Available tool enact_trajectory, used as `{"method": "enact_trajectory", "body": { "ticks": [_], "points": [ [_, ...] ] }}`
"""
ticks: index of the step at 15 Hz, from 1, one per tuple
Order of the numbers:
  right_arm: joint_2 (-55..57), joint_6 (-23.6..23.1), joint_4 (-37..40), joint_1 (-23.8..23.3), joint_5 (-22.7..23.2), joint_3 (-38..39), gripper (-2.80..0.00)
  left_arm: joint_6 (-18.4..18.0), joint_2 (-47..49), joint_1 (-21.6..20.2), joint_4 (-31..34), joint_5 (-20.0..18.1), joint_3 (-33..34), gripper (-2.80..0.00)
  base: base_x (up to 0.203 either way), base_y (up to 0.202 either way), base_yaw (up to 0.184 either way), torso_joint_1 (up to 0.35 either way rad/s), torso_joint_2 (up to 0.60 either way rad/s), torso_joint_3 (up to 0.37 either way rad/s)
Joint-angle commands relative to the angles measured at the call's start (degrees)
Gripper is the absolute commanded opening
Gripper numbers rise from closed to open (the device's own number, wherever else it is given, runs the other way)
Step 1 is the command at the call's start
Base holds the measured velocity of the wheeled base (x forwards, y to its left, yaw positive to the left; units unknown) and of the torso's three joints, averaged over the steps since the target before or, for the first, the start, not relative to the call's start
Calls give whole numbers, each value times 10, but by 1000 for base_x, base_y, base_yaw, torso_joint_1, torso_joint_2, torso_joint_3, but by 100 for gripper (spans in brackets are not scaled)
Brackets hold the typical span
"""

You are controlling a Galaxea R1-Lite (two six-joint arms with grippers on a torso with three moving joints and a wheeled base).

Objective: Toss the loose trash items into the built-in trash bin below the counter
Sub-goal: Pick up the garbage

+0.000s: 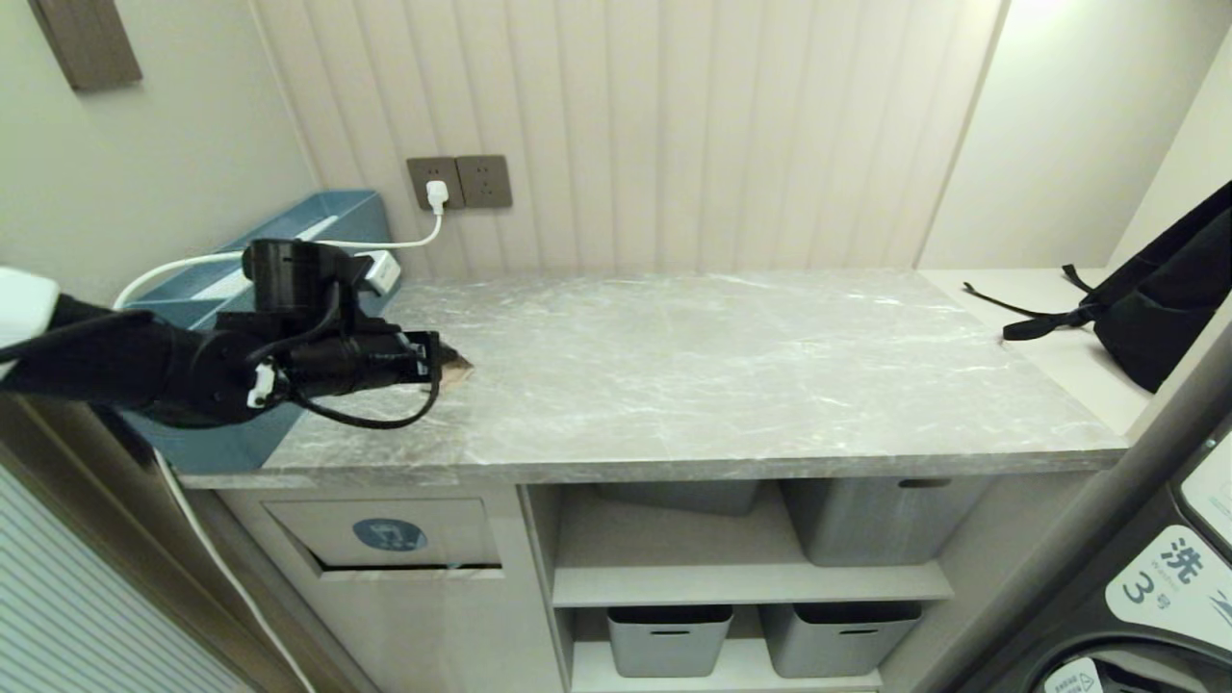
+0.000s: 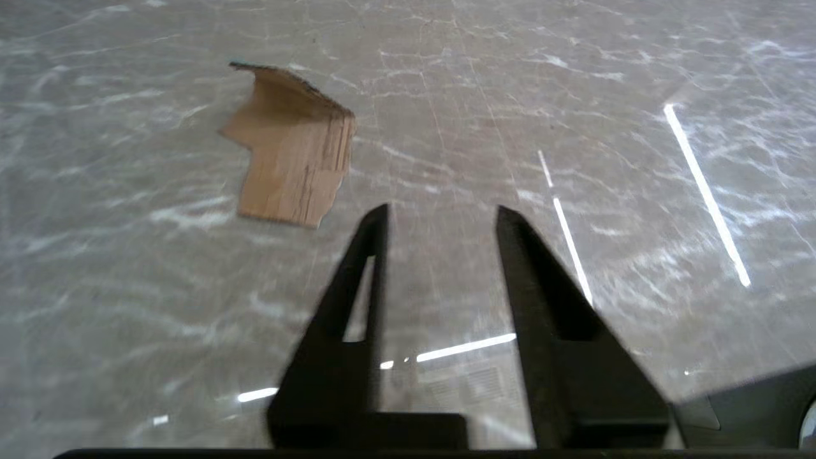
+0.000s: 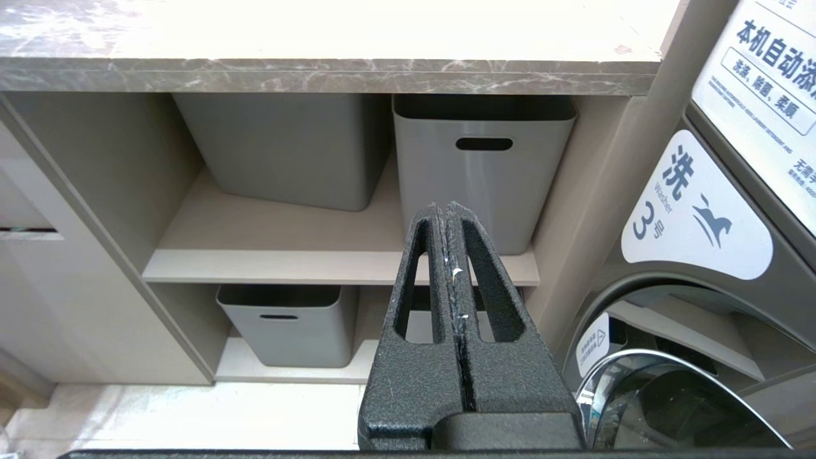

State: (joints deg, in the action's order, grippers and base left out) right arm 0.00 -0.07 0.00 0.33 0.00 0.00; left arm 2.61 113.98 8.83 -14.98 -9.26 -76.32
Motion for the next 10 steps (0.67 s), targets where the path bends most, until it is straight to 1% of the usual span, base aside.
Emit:
{"method": "enact_trajectory", "body": {
  "ticks": [1, 2, 4, 5, 7, 8, 10],
  "points": [
    [-1, 0, 0, 0, 0, 0, -280, 0, 58, 2, 18, 7, -65, 0, 0, 0, 0, 0, 0, 0],
    [-1, 0, 0, 0, 0, 0, -280, 2, 79, 2, 31, 22, -98, 0, 0, 0, 0, 0, 0, 0],
    [-1, 0, 0, 0, 0, 0, -280, 16, 116, 10, 39, 49, -156, 0, 0, 0, 0, 0, 0, 0],
    [-1, 0, 0, 0, 0, 0, -280, 24, 131, 17, 39, 73, -185, 0, 0, 0, 0, 0, 0, 0],
    [-1, 0, 0, 0, 0, 0, -280, 52, 165, 26, 37, 130, -245, 0, 0, 0, 0, 0, 0, 0],
    [-1, 0, 0, 0, 0, 0, -280, 59, 179, 28, 37, 145, -262, 0, 0, 0, 0, 0, 0, 0],
    [-1, 0, 0, 0, 0, 0, -280, 59, 197, 29, 36, 154, -280, 0, 0, 0, 0, 0, 0, 0]
  ]
}}
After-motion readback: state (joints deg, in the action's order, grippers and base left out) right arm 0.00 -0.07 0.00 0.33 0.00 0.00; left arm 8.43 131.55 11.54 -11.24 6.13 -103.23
